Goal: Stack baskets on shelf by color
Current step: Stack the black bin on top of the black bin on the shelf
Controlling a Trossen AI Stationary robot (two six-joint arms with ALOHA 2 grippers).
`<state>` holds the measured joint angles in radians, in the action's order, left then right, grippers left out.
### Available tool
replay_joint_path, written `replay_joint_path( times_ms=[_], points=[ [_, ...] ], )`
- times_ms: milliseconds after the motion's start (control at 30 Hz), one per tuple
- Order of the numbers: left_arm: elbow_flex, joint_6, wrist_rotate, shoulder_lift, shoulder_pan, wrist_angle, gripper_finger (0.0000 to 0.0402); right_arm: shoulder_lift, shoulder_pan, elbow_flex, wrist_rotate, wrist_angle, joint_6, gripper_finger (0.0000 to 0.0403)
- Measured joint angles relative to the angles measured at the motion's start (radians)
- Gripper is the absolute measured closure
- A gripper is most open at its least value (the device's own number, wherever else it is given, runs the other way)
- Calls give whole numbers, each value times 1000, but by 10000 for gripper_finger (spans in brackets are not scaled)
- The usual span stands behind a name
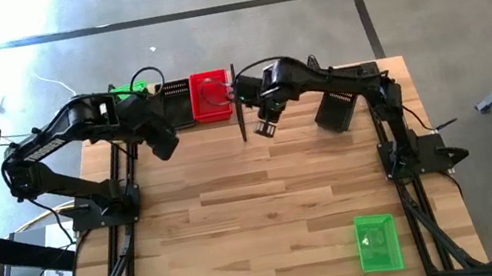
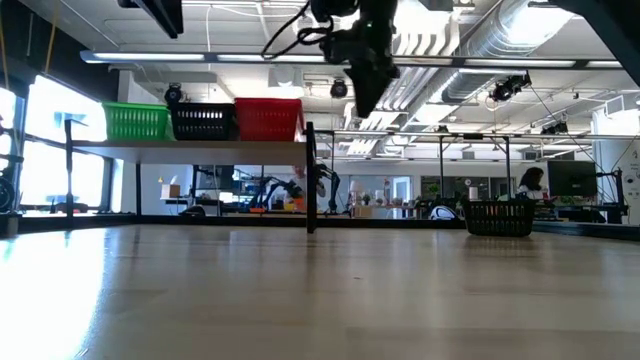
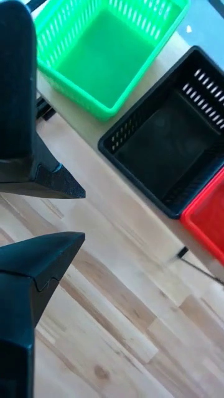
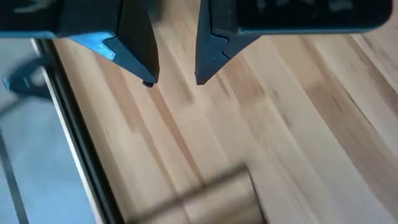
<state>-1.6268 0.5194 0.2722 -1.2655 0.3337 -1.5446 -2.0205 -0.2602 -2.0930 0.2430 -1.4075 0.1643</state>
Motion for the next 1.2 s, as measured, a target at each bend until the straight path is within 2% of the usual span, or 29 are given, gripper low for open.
replay_joint_path(
  times_ms=[200,400,600,867,1000,1200],
  points=[
    [44,0,0,19,-30,40,315,0,39,0,84,-163,68,311],
    [44,0,0,20,-36,52,315,25,52,50,123,-161,89,311],
    [44,0,0,20,-36,52,315,141,28,266,129,-134,139,311],
    [44,0,0,19,-33,54,315,355,-64,567,87,96,265,311],
    [44,0,0,19,-34,54,315,448,-130,687,87,157,372,311],
    [44,0,0,19,-34,55,315,564,-222,843,80,205,616,311]
  ],
)
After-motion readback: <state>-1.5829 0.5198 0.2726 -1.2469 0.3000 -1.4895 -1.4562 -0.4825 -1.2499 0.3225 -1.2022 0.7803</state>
